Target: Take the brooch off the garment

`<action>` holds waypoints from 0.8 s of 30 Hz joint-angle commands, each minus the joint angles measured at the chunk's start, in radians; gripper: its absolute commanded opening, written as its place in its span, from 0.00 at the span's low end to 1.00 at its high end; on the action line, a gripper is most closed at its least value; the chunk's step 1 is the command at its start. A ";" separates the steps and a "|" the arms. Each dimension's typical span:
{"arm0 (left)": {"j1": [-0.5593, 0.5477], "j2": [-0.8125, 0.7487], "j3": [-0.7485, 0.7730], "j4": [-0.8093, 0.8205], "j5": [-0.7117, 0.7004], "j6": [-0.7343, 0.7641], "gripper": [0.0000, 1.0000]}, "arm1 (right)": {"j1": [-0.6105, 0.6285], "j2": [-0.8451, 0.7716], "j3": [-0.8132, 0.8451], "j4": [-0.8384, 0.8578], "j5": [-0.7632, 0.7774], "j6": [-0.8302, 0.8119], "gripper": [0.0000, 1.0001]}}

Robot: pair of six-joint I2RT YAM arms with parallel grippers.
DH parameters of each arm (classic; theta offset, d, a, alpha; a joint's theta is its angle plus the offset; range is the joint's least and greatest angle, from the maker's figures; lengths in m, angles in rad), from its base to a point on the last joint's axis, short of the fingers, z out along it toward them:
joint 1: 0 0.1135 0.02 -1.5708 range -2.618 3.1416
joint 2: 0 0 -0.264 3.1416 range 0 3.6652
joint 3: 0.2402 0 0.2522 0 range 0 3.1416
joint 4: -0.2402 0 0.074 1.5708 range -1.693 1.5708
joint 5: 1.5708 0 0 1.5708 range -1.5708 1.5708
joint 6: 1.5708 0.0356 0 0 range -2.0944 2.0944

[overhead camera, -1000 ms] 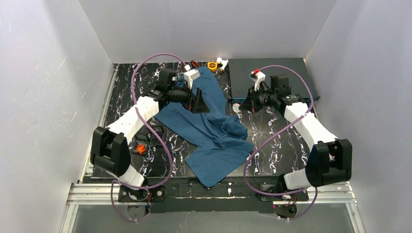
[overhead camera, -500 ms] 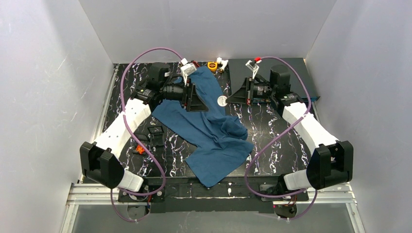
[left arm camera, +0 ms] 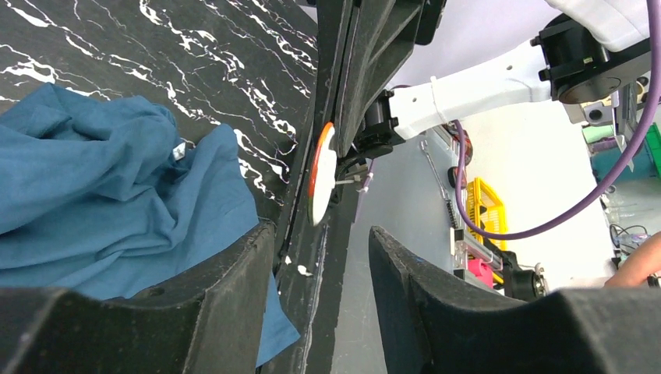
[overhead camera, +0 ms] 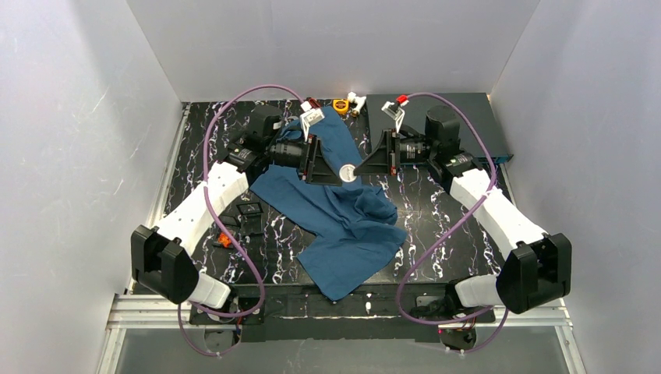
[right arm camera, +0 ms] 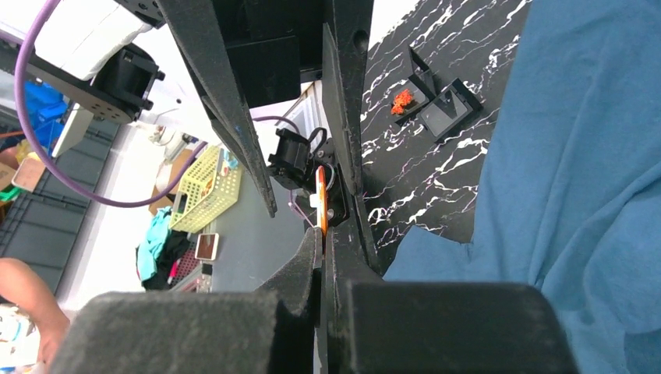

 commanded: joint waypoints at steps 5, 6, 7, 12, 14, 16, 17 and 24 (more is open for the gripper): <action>-0.008 -0.026 -0.002 0.025 0.029 -0.015 0.40 | 0.032 -0.027 0.014 0.029 -0.035 -0.031 0.01; -0.008 -0.024 -0.003 0.027 0.031 -0.015 0.38 | 0.035 -0.027 0.015 0.029 -0.036 -0.032 0.01; -0.008 -0.022 -0.002 0.028 0.031 -0.017 0.37 | 0.038 -0.027 0.016 0.029 -0.037 -0.032 0.01; -0.008 -0.016 -0.002 0.041 0.036 -0.030 0.26 | 0.045 -0.030 0.012 0.030 -0.035 -0.034 0.01; -0.008 -0.016 -0.003 0.048 0.044 -0.040 0.20 | 0.048 -0.031 0.009 0.029 -0.033 -0.034 0.01; -0.008 -0.016 -0.011 0.070 0.054 -0.064 0.10 | 0.048 -0.032 0.008 0.027 -0.030 -0.034 0.01; -0.009 -0.016 -0.016 0.083 0.058 -0.078 0.05 | 0.048 -0.032 0.008 0.026 -0.025 -0.033 0.01; -0.008 -0.027 -0.052 0.132 0.035 -0.179 0.00 | 0.047 -0.032 0.009 -0.003 0.000 -0.027 0.42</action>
